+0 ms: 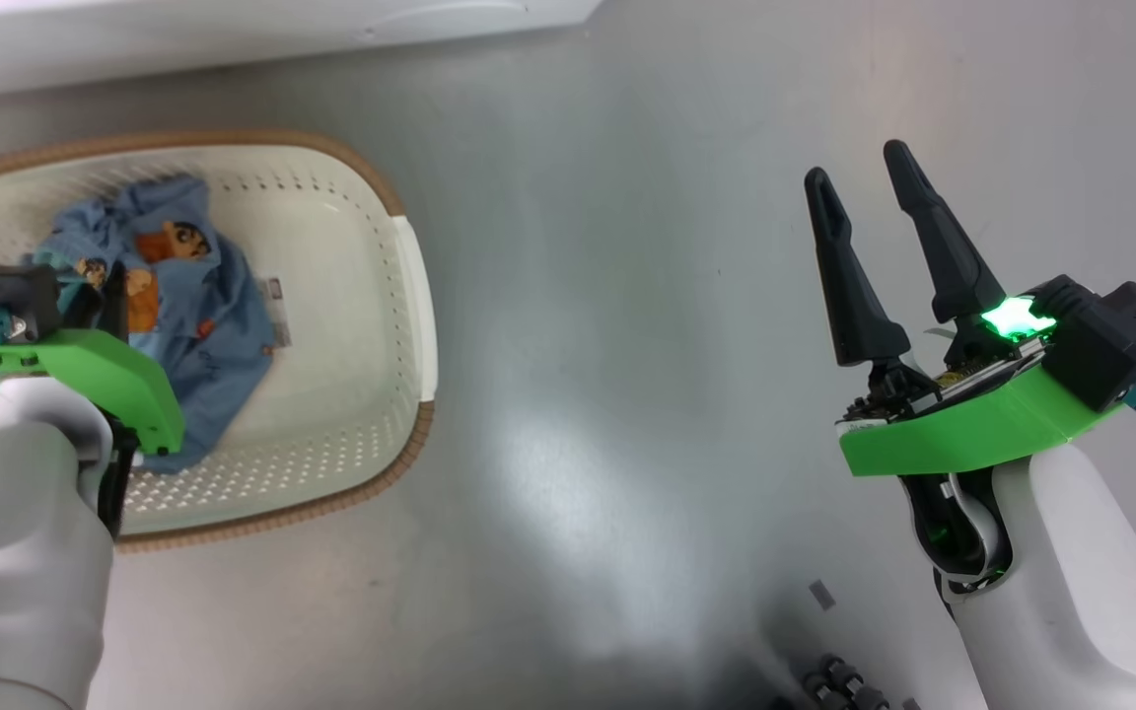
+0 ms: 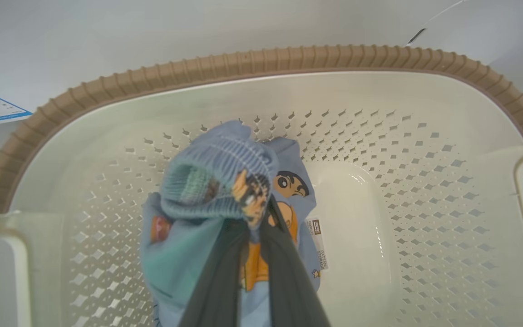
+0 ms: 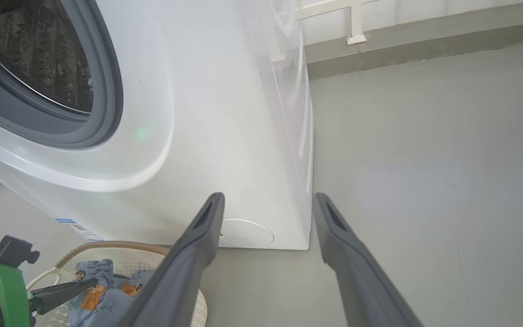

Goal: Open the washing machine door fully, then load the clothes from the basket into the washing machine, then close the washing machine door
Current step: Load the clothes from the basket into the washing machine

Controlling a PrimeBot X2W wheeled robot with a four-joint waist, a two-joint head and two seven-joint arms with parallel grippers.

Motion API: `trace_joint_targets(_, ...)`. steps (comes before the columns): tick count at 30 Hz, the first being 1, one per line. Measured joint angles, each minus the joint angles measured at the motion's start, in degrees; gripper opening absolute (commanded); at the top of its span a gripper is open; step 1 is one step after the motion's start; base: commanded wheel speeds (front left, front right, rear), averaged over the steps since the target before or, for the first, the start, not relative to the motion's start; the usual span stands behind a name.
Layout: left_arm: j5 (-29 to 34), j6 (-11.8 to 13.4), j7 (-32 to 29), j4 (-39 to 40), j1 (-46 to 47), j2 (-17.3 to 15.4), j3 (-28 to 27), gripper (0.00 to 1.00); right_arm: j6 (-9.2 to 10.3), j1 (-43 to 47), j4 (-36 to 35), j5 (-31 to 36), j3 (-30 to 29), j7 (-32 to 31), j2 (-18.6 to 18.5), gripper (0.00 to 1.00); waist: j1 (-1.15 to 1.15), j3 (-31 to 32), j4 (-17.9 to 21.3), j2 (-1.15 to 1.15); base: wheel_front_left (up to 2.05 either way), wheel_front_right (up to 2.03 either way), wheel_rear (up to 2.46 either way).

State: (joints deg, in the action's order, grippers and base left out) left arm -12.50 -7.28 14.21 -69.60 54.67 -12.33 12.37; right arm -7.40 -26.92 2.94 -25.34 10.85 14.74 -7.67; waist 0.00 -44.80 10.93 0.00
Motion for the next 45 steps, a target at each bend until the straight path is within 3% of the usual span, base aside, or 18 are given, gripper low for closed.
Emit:
trace_joint_targets(20, -3.41, 1.05, 0.26, 31.59, -19.09, 1.41, -5.28, 0.00, 0.00, 3.44, 1.48, -0.35, -0.30, 0.00, -1.85, 1.00, 0.00, 8.87, -2.85, 0.00, 0.00, 0.00, 0.00)
trace_joint_targets(45, -5.52, 3.08, 0.32, 52.80, -39.00, 3.87, -7.48, 0.00, 0.00, 10.83, 3.90, -1.66, -0.47, -0.01, -4.71, 1.00, 0.00, 24.30, -3.59, 0.00, 0.00, 0.00, 0.00)
